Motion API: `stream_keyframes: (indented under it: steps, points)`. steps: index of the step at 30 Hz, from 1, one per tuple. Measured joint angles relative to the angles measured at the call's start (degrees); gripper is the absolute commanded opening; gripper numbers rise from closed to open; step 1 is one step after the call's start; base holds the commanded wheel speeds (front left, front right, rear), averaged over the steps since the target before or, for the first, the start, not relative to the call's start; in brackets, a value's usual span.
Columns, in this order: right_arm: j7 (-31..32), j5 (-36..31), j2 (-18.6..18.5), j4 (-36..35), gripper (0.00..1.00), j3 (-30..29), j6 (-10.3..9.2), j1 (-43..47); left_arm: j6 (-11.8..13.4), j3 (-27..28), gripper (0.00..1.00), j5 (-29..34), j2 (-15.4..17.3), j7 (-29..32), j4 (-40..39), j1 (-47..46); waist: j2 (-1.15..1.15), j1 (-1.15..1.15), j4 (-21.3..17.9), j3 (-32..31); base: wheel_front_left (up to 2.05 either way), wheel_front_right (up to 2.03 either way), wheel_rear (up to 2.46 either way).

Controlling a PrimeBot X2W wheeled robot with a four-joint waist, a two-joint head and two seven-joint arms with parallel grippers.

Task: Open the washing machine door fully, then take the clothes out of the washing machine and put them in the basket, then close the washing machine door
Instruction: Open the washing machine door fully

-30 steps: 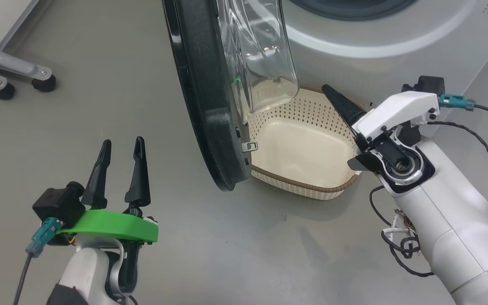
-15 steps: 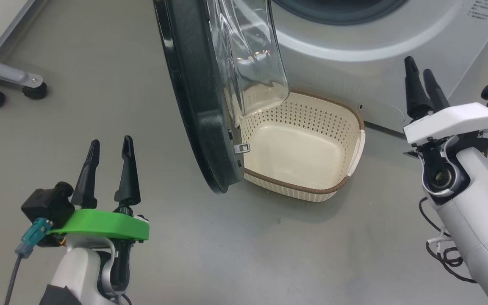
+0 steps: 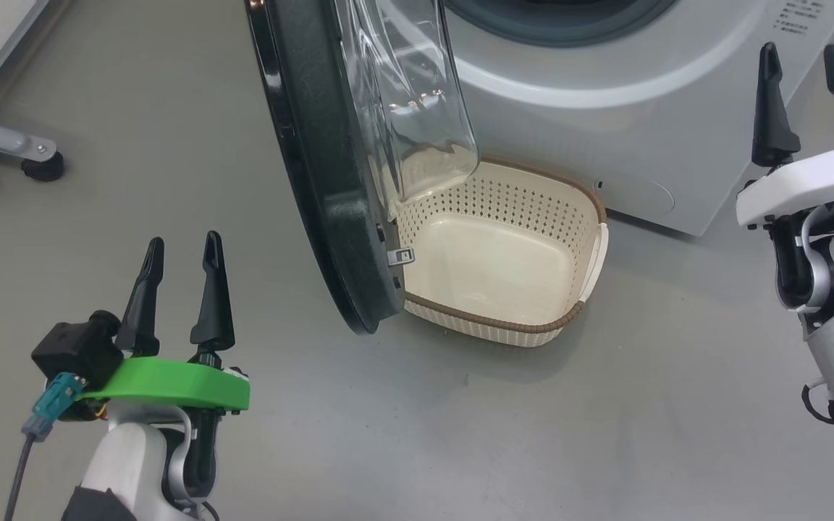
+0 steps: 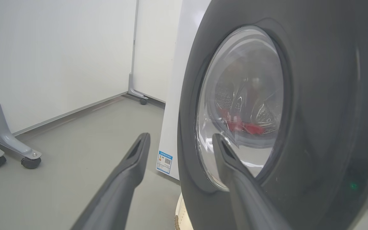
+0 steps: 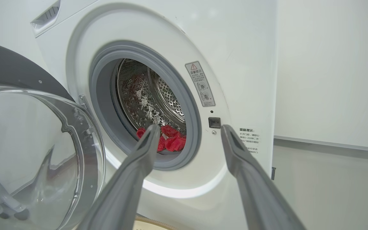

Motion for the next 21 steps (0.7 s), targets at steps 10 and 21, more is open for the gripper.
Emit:
stream_keyframes:
  steps: [10, 21]
  points:
    - [0.0, -13.0, 4.8, -7.7, 1.00, 0.5, -4.49, 11.2, -0.1, 0.7, 1.00, 1.0, 0.0, 0.0, 0.4, 0.2, 0.00, 0.00, -0.7, -1.3, 0.00, 0.00, 0.00]
    - [0.0, -20.3, 6.8, -9.3, 1.00, -2.8, -5.50, 18.8, -0.1, 0.9, 1.00, 1.9, 0.0, 0.0, 0.5, 0.2, 0.00, 0.00, -1.4, -1.9, 0.00, 0.00, 0.00]
